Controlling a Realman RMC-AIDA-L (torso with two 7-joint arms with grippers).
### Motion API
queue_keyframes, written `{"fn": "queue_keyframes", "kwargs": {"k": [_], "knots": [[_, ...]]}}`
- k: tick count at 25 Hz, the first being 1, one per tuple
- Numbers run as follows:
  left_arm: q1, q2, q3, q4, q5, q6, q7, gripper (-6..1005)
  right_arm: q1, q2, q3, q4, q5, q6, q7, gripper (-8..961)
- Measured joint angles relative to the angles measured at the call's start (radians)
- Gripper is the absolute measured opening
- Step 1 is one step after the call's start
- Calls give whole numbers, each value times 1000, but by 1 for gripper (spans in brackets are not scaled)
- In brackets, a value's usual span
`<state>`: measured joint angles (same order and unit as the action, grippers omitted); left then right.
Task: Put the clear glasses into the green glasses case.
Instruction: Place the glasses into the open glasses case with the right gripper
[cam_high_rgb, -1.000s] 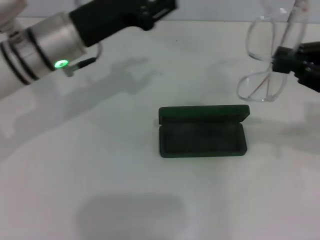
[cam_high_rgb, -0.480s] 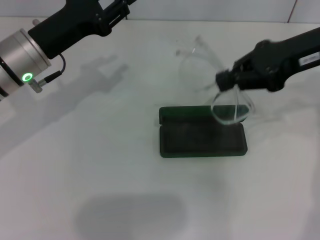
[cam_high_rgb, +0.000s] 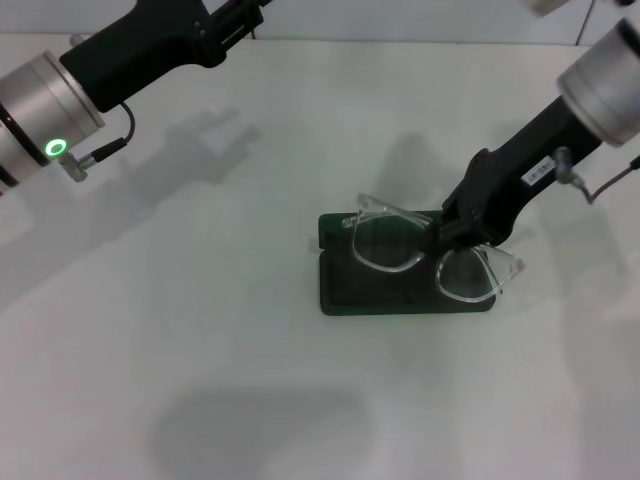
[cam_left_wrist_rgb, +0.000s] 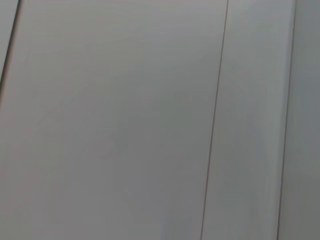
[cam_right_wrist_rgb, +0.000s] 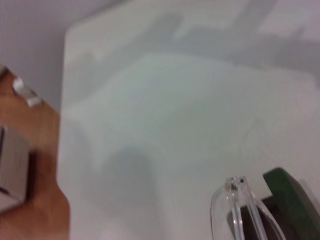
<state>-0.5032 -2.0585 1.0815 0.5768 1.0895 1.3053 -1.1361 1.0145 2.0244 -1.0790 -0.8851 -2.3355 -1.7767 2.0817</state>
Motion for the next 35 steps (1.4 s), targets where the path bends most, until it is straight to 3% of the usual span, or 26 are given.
{"fn": "queue_keyframes", "kwargs": {"k": [5, 11, 35], "knots": [[1, 2, -3, 0, 15, 0, -6, 509, 5, -1, -163, -43, -4, 79, 17, 59], [2, 4, -4, 0, 19, 0, -7, 510, 2, -2, -286, -97, -12, 115, 16, 59], [1, 0, -5, 8, 21, 0, 4, 511, -5, 3, -577, -111, -2, 287, 94, 59]]}}
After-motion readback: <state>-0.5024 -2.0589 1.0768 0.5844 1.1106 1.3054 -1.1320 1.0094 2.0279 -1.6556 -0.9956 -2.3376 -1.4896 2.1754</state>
